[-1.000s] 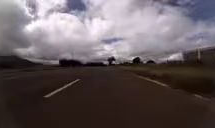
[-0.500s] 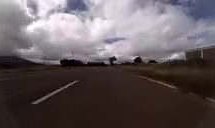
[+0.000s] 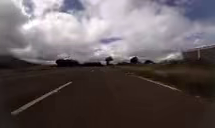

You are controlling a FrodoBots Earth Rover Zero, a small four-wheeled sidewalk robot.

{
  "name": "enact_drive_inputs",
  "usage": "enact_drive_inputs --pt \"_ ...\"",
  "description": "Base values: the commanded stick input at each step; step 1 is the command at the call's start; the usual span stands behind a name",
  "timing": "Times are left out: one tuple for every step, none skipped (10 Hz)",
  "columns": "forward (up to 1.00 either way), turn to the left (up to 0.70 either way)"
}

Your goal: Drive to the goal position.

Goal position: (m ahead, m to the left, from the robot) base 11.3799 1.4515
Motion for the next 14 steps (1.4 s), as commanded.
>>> enact_drive_inputs --pt "0.7 0.0" --pt "0.7 0.0" --pt "0.7 0.0" --pt "0.7 0.0" --pt "0.7 0.0" --pt "0.7 0.0" --pt "0.7 0.0" --pt "0.7 0.0" --pt "0.7 0.0" --pt "0.7 0.0" --pt "0.7 0.0" --pt "0.7 0.0" --pt "0.7 0.0" --pt "0.7 -0.04"
